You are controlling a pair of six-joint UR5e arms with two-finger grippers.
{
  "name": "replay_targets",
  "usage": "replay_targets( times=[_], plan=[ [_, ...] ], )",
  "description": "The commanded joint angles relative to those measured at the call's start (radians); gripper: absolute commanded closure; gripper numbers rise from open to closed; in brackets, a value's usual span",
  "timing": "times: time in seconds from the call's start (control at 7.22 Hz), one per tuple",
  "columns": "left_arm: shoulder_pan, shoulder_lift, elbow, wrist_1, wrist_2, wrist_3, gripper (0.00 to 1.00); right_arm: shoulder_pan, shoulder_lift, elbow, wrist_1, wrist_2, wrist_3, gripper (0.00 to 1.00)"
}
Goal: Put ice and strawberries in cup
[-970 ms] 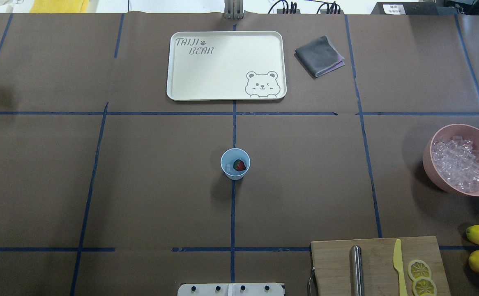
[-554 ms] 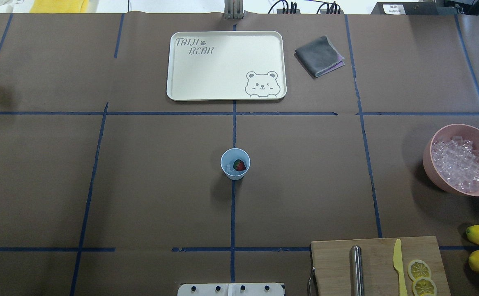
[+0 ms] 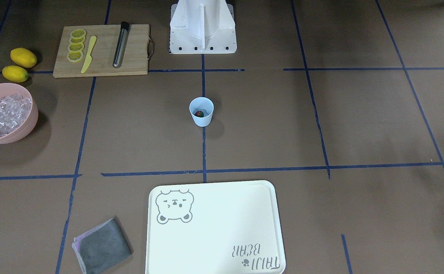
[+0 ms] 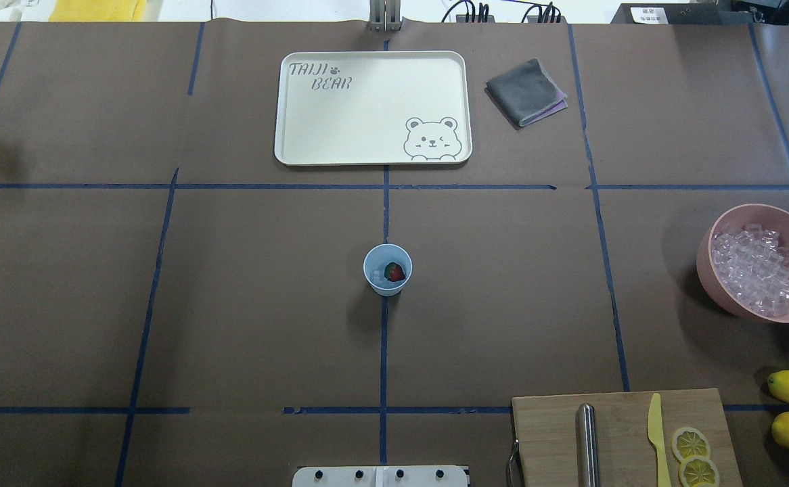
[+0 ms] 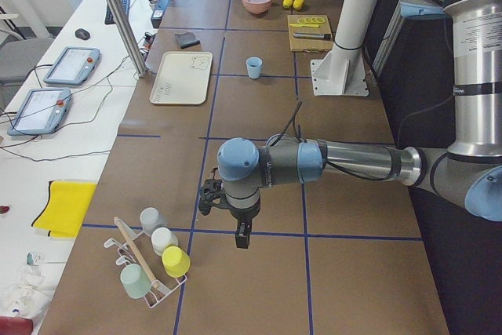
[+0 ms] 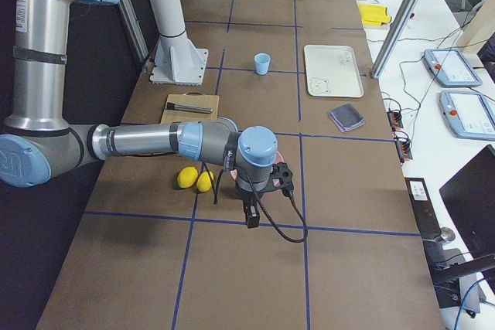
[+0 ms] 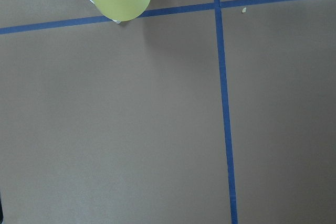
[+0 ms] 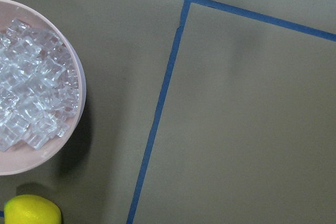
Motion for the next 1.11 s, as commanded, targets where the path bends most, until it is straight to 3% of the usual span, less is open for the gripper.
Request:
replay_targets(
  times=[0.0,0.55,0.97],
  plan=[
    [0.001,0.001,0.001,0.000,0.002,0.000,0.00,0.000,-0.001,0.001,0.000,0.008,-0.002,0.00],
    [0.007,0.003,-0.002,0.000,0.009,-0.001,0.00,0.000,0.001,0.019,0.000,0.011,0.001,0.00],
    [0.011,0.006,-0.003,0.006,0.007,0.000,0.00,0.000,-0.008,-0.100,0.141,0.080,0.000,0.00]
  ],
)
